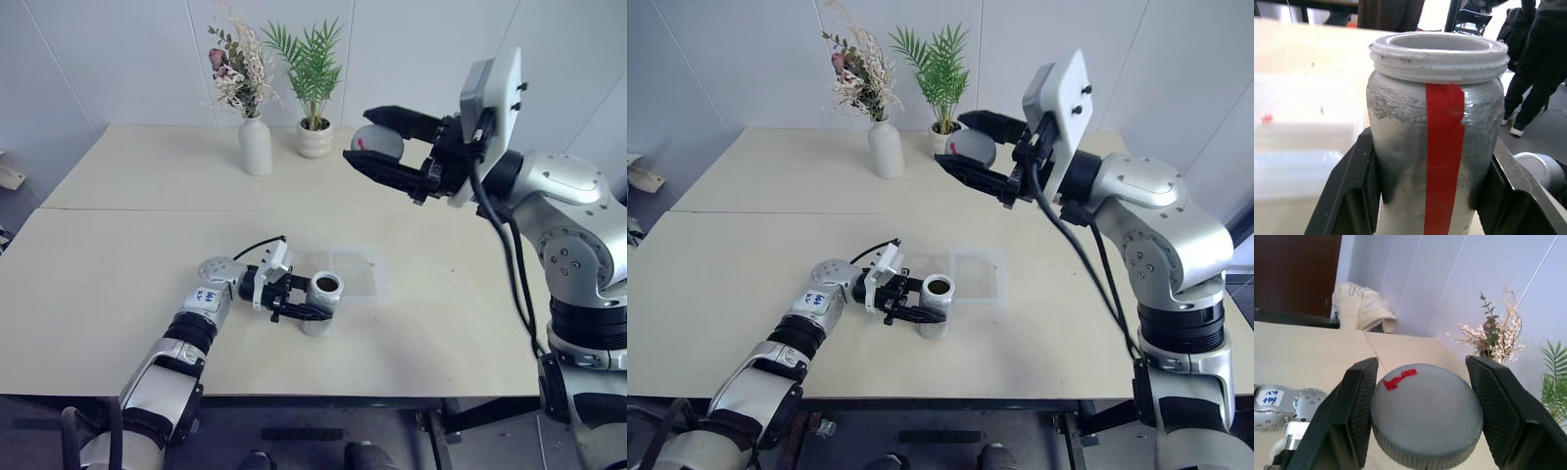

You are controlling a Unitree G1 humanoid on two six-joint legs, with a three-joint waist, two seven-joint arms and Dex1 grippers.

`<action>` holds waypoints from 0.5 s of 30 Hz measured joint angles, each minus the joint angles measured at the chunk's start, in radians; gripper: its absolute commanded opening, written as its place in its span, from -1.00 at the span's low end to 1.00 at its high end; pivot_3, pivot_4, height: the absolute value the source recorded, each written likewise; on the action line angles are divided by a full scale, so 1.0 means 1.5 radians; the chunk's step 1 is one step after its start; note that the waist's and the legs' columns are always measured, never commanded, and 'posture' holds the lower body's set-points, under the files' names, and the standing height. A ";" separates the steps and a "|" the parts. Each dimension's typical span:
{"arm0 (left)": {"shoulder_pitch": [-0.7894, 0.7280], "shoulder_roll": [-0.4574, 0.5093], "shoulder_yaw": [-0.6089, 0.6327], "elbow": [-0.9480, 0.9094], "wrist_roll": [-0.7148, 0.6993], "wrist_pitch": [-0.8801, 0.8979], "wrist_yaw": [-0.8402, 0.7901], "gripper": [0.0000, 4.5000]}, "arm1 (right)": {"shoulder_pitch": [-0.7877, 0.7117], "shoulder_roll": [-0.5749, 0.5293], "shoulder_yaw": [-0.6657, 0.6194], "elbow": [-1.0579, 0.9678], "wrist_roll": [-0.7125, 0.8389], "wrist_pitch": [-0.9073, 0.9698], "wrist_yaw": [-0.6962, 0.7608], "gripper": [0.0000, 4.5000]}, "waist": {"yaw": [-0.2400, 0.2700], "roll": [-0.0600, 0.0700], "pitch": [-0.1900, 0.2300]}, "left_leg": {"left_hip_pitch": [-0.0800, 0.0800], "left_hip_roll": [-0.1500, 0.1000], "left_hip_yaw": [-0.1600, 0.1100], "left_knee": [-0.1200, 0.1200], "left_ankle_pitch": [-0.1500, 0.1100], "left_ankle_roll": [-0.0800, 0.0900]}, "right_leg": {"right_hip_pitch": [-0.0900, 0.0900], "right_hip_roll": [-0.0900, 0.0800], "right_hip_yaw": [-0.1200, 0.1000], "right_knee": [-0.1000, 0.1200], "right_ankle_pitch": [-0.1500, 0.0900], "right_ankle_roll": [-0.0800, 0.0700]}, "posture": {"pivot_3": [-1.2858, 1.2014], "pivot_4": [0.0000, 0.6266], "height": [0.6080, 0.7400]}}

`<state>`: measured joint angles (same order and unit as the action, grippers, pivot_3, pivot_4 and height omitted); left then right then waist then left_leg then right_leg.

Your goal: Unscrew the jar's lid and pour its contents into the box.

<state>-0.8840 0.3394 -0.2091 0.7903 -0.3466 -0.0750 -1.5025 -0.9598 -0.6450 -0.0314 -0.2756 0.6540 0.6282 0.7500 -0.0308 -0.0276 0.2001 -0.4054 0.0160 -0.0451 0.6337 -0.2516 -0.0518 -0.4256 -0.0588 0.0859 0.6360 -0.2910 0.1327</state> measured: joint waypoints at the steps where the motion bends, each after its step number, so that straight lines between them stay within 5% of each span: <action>1: -0.006 -0.001 -0.001 0.000 0.000 -0.004 0.000 -0.09 | 0.001 0.001 0.010 0.010 -0.005 0.000 0.006 0.14 | 0.000 0.000 0.000 | 0.000 0.000 0.000 0.000 0.000 0.000 | 0.000 0.000 0.000 0.000 0.000 0.000 | 0.03 -0.52 1.00; 15: -0.036 -0.009 0.051 -0.021 -0.016 0.017 0.000 -0.09 | 0.058 0.002 -0.002 -0.014 -0.011 0.020 -0.007 0.14 | 0.000 0.000 0.000 | 0.000 0.000 0.000 0.000 0.000 0.000 | 0.000 0.000 0.000 0.000 0.000 0.000 | 0.03 -0.52 1.00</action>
<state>-0.9385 0.3265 -0.1328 0.7586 -0.3708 -0.0488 -1.5021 -0.8722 -0.6420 -0.0343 -0.2960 0.6378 0.6581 0.7398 -0.0302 -0.0275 0.2001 -0.4058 0.0155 -0.0445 0.6342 -0.2515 -0.0517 -0.4258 -0.0595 0.0866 0.6365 -0.2909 0.1328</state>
